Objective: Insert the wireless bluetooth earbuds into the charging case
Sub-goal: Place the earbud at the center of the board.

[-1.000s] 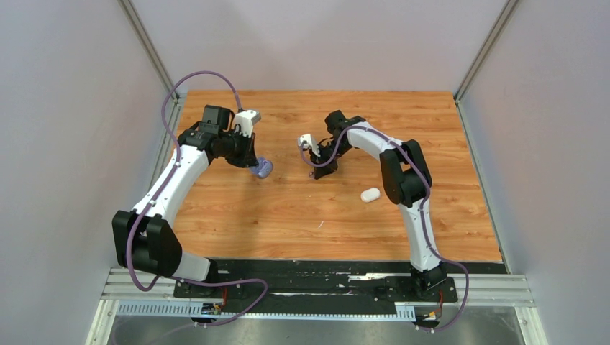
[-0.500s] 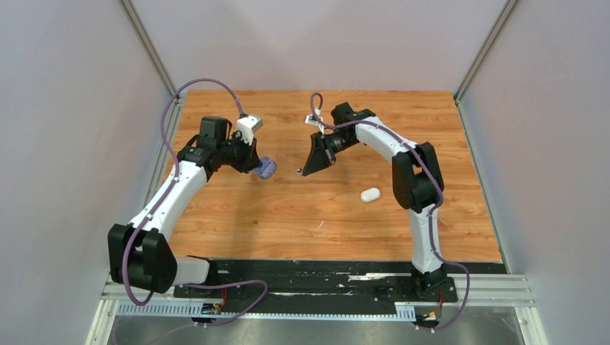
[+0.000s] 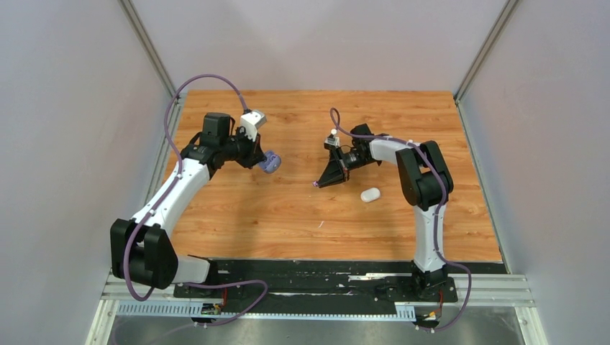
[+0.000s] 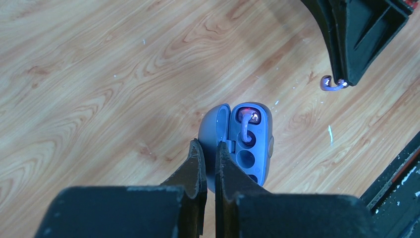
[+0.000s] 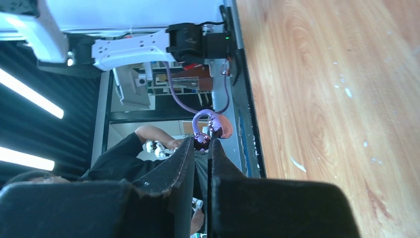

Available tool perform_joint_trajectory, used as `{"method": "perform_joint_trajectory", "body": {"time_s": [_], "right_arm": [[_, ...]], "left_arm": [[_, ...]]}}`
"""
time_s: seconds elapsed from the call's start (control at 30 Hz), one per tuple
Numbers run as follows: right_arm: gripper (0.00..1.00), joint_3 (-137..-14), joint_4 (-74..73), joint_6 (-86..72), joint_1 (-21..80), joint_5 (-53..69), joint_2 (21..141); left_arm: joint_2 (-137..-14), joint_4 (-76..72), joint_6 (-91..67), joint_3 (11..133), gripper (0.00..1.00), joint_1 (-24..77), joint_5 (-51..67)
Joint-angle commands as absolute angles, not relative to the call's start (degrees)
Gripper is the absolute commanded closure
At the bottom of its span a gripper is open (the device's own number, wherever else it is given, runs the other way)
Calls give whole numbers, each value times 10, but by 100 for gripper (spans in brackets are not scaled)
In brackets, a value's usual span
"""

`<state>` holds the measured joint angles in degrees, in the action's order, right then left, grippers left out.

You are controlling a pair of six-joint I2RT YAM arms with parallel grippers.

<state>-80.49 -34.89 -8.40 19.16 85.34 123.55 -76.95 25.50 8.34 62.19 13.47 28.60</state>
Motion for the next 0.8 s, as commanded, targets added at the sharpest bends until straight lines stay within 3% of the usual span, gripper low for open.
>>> {"method": "perform_joint_trajectory", "body": {"time_s": [0.0, 0.13, 0.3, 0.5, 0.77], "right_arm": [[100, -807, -312, -138, 194, 760, 1228], [100, -821, -356, -19, 208, 585, 1224], [100, -855, -422, 211, 242, 526, 1226], [96, -824, -420, 427, 271, 507, 1175], [91, -780, -498, 750, 316, 374, 1148]], "left_arm": [[-766, 248, 86, 642, 100, 135, 298], [-765, 244, 82, 642, 100, 135, 296], [-763, 240, 97, 635, 100, 135, 295], [-792, 254, 113, 627, 100, 135, 272], [-825, 233, 110, 620, 100, 135, 273]]}}
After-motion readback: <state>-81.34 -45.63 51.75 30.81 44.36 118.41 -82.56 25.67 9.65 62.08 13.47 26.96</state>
